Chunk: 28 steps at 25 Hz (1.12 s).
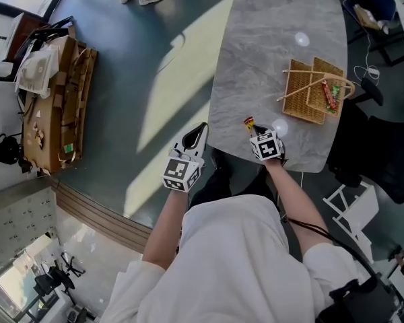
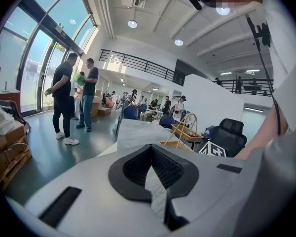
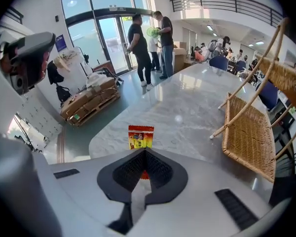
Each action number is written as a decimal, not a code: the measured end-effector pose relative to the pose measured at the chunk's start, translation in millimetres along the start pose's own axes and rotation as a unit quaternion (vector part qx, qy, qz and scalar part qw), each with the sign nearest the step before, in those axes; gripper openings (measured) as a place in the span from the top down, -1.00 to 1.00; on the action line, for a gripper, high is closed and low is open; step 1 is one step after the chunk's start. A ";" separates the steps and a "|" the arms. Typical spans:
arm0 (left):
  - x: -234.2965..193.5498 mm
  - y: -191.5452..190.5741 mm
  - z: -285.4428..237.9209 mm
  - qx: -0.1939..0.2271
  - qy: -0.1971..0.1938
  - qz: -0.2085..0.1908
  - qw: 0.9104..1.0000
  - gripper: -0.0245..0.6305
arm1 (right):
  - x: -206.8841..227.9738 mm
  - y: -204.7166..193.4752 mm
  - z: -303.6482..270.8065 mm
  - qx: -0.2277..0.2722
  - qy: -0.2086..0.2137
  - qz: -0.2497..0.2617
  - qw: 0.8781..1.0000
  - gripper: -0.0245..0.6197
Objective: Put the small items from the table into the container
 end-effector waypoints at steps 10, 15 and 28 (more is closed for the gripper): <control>63.6 46.4 -40.1 0.028 -0.047 -0.034 0.998 0.90 | 30.9 17.3 106.0 0.110 -0.001 -0.014 0.994 0.89; 98.0 74.8 -60.4 0.040 -0.069 -0.054 0.995 0.90 | 56.8 15.3 156.1 0.149 -0.015 -0.021 0.989 0.89; 160.1 115.9 -101.6 0.055 -0.094 -0.081 0.991 0.90 | 171.5 -13.1 231.2 0.201 -0.081 -0.091 0.972 0.89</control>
Point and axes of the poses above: the fingertips, and each gripper's own axes: z backward along the fingers, x to its right, y out of its top, the point moved 9 cm from there along z, backward along the fingers, and after that the axes turned 11 degrees about -x, right-handed, at the moved point
